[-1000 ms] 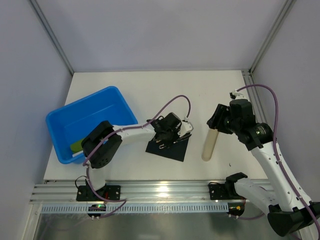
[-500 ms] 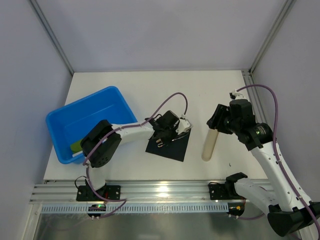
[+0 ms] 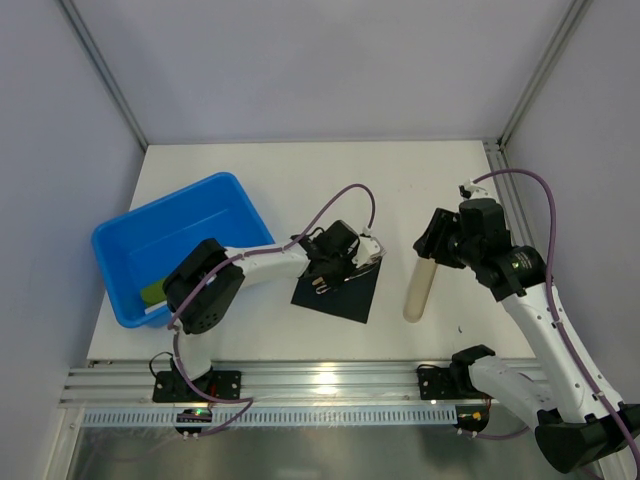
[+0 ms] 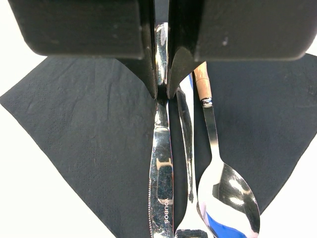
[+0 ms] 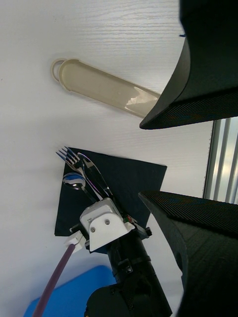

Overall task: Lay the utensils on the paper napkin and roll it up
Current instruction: Adjust the utensils on the napkin.

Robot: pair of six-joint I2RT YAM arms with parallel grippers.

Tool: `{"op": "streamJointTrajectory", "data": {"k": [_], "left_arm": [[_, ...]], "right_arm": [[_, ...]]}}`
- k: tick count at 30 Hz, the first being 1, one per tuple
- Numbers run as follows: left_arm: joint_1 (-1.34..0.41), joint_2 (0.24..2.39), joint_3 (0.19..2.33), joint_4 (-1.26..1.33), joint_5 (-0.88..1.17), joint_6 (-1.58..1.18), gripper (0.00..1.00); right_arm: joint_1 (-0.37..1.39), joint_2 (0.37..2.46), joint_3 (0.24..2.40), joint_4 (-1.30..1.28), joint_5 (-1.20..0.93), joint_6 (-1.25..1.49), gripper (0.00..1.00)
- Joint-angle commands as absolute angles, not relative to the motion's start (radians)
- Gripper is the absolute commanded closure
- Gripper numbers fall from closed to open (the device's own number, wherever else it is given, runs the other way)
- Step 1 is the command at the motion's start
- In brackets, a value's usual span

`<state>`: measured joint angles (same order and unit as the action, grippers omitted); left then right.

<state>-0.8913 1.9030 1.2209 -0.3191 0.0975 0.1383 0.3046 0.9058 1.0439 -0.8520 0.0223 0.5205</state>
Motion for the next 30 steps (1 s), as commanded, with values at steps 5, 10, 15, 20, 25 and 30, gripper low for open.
{"op": "streamJointTrajectory", "data": {"k": [5, 10, 15, 20, 25, 30], "left_arm": [[-0.888, 1.894, 1.246, -0.296, 0.08, 0.132, 0.89], [-0.888, 1.887, 1.239, -0.291, 0.071, 0.127, 0.75], [-0.899, 1.844, 1.206, -0.269, 0.049, 0.121, 0.64], [-0.907, 1.778, 1.186, -0.262, 0.044, 0.104, 0.59], [-0.928, 1.683, 1.183, -0.284, 0.061, 0.092, 0.56], [-0.924, 1.626, 1.216, -0.311, 0.014, 0.046, 0.61]], "right_arm": [[0.299, 0.907, 1.043, -0.819, 0.015, 0.509, 0.44], [0.301, 0.907, 1.043, -0.818, 0.015, 0.508, 0.44], [0.301, 0.905, 1.039, -0.816, 0.015, 0.508, 0.44], [0.301, 0.914, 1.025, -0.801, -0.023, 0.506, 0.44], [0.301, 0.927, 1.008, -0.785, -0.041, 0.508, 0.44], [0.301, 0.928, 1.011, -0.784, -0.048, 0.502, 0.44]]}}
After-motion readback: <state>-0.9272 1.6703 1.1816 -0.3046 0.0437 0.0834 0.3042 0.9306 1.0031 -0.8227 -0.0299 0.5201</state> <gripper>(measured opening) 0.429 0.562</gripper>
